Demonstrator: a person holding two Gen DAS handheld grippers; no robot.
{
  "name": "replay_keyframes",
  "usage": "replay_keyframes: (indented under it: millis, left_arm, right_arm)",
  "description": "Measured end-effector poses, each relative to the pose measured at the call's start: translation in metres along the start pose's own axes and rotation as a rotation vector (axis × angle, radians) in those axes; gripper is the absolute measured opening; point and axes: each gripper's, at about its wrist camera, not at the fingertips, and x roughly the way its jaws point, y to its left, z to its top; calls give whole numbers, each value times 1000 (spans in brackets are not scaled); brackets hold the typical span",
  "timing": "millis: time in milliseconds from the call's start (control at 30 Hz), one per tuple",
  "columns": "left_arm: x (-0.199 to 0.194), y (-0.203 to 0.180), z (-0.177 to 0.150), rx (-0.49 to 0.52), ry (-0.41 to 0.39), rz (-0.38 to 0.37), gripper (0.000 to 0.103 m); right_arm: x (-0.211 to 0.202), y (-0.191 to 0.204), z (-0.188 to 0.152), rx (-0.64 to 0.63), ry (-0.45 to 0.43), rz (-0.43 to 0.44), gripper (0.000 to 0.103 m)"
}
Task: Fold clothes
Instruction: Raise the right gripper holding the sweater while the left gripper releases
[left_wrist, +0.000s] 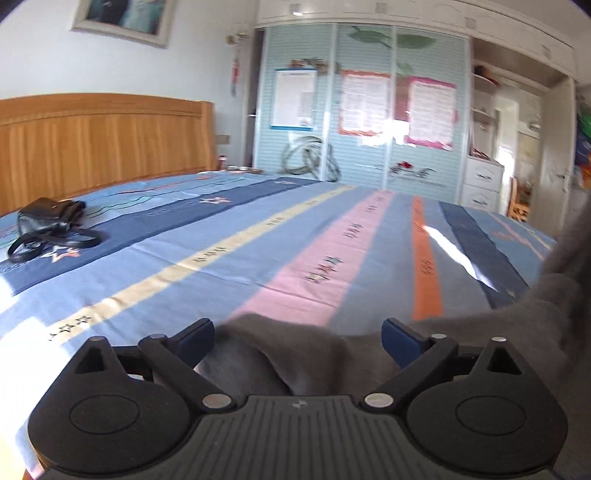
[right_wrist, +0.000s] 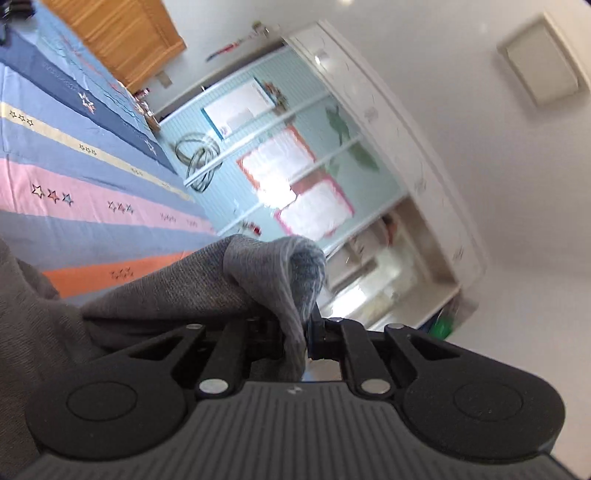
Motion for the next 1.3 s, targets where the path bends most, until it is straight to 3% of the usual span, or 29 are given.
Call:
replay_keyframes:
  millis: [167,333,567,767,867,933,1000,1167,1300]
  left_arm:
    - [16,41,12,-95,-10,30,97]
    - [31,63,15,-172,3,86,96]
    - [32,86,19,-269,-42,112,95]
    - [35,98,22,-314,-60,114,95]
    - [39,98,21,-306,-43,116,95]
    - [41,97,20,-302,-33,111,95]
    - [41,95,19,-293,-28,104,95]
    - [42,89,16,-268,-18,93,95]
    - [44,87,14,-253,-12,82,95]
  right_arm:
    - [-6,-21,53,-108,-97,-46,13]
    - [-16,-48,112,-129,-193,-27,13]
    - [-31,-99,189,-4,-354,-67,14]
    - [-41,-178,226,164,-496,-245,15]
    - [-53,-222,229,295,-573,-287,15]
    - [-53,-240,228,330,-570,-310,16]
    - [-49,-251,223,369,-546,-279,17]
    - [-26,-229,205,369,-435,-188,23]
    - [5,-178,180,417,-342,-98,23]
